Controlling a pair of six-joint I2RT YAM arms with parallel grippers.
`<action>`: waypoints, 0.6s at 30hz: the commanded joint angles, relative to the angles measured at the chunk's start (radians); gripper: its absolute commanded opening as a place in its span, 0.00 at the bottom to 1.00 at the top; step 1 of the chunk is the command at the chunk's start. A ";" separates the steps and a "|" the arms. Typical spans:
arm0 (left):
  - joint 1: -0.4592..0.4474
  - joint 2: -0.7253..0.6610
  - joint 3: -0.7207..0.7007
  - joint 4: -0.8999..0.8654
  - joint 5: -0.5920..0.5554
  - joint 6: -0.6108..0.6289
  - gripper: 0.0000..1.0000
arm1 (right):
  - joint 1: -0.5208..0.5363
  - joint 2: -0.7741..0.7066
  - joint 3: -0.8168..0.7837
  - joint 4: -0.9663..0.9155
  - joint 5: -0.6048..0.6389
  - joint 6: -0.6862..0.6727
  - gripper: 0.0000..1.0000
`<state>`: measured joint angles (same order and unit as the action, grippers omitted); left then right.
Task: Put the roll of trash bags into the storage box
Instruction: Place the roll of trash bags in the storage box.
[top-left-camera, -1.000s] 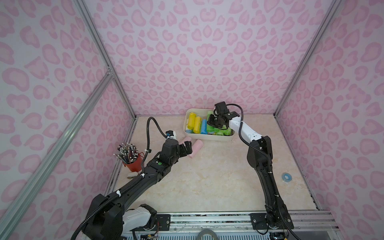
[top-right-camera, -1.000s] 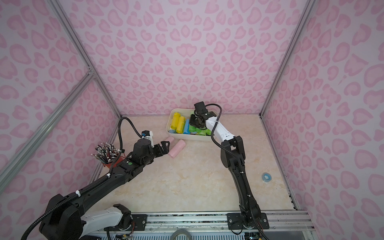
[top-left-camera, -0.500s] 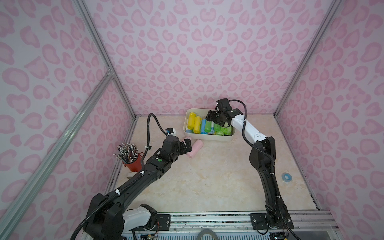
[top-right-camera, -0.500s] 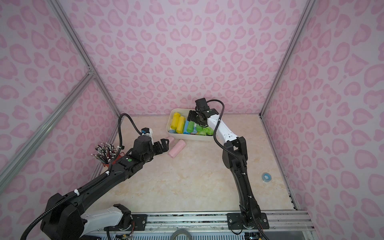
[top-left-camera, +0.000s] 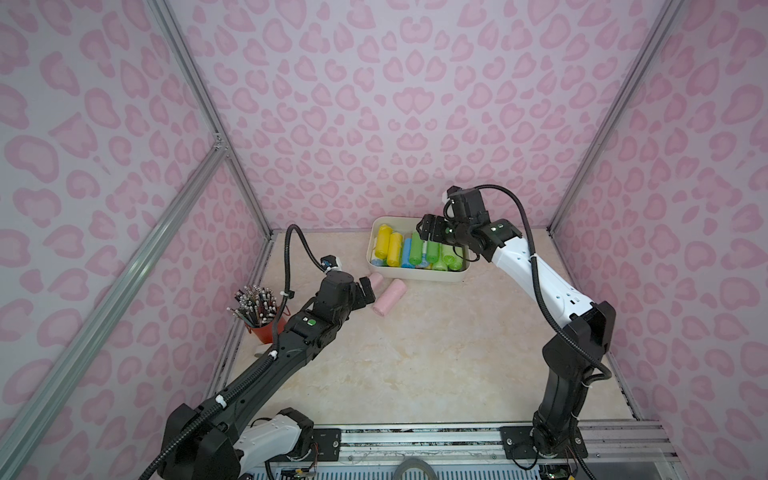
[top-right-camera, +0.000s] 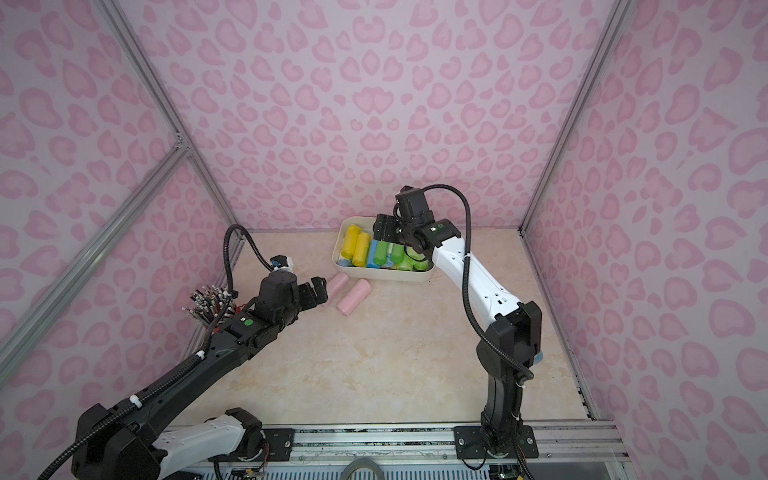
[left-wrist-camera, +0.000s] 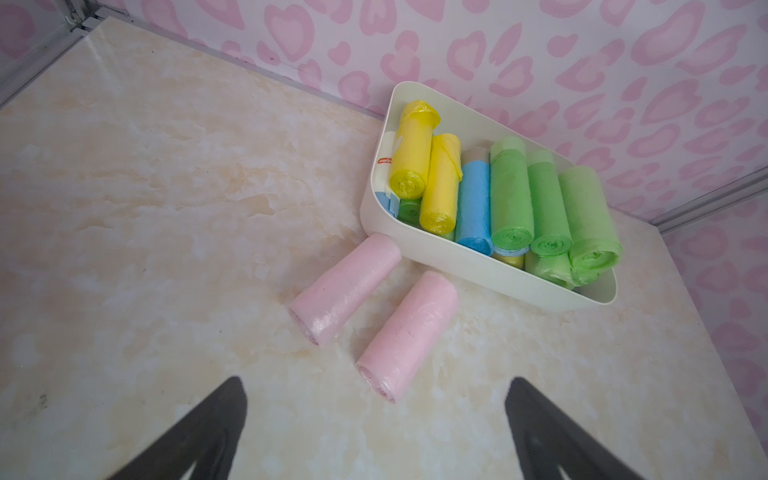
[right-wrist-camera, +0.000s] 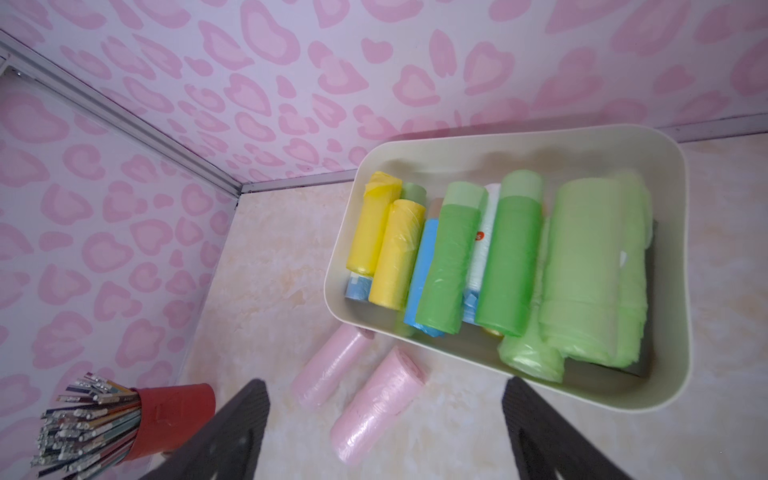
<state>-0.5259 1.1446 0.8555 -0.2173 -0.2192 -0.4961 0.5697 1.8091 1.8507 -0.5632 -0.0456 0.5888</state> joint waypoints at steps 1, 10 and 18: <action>-0.003 0.013 0.024 -0.026 0.007 0.016 1.00 | 0.000 -0.097 -0.122 0.075 -0.004 -0.010 0.90; -0.080 0.160 0.093 -0.039 0.061 0.069 1.00 | -0.005 -0.400 -0.537 0.188 0.028 0.053 0.90; -0.117 0.349 0.151 -0.025 0.105 0.099 0.96 | -0.022 -0.589 -0.759 0.166 0.053 0.089 0.90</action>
<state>-0.6449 1.4616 0.9901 -0.2440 -0.1352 -0.4149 0.5484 1.2617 1.1316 -0.4057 -0.0067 0.6594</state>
